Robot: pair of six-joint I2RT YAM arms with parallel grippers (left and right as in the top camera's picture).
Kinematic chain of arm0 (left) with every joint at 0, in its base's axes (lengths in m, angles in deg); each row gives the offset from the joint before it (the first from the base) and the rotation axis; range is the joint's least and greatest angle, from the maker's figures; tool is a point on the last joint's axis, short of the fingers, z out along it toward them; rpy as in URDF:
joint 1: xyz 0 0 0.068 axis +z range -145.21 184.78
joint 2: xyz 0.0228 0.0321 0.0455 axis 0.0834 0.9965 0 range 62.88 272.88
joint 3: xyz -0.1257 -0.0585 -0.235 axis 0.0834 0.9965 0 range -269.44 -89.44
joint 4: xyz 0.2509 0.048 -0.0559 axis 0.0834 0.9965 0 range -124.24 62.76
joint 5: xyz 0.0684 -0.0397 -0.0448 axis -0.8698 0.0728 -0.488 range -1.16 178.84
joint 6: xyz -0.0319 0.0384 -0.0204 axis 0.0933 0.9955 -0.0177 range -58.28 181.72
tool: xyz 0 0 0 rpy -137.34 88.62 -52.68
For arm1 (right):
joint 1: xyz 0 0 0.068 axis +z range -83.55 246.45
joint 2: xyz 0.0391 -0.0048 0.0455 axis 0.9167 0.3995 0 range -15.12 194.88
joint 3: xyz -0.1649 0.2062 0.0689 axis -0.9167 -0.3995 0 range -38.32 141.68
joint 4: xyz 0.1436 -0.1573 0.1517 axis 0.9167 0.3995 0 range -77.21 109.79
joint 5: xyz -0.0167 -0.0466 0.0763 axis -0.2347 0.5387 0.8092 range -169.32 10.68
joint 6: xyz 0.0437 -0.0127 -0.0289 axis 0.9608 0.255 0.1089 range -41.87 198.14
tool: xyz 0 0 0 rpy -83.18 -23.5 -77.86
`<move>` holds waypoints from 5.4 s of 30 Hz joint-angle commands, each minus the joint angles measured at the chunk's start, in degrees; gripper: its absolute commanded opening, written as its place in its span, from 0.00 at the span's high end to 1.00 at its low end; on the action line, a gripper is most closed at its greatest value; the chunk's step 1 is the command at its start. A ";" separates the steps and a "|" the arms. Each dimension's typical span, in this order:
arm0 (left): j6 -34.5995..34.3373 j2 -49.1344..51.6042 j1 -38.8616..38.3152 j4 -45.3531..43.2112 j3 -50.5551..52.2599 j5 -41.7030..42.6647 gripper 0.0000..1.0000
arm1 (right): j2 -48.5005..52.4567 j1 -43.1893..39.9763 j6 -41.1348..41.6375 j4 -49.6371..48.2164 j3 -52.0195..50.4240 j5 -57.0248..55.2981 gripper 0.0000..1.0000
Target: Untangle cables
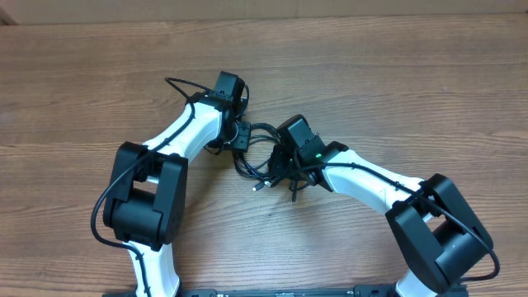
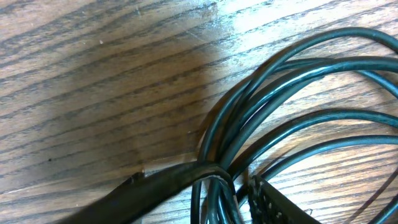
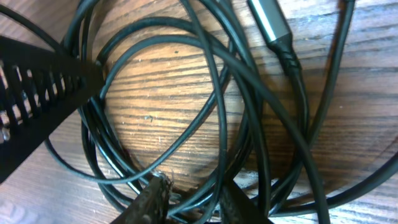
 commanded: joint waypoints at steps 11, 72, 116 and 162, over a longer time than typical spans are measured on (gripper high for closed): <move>2.71 0.98 0.24 0.59 -1.05 11.72 0.48 | 0.07 0.44 1.14 -0.92 -0.42 -5.16 0.82; 5.27 0.98 0.24 0.81 -1.05 10.97 0.59 | -5.90 -14.45 -12.98 6.60 0.50 8.28 0.96; -14.05 -3.19 0.55 26.77 -12.83 1.03 0.58 | -5.84 -14.43 -7.69 20.55 -0.33 -6.38 0.00; -35.34 -3.10 -7.32 12.02 0.07 -0.57 0.59 | -5.84 -14.43 -8.20 21.55 -1.46 -6.97 0.00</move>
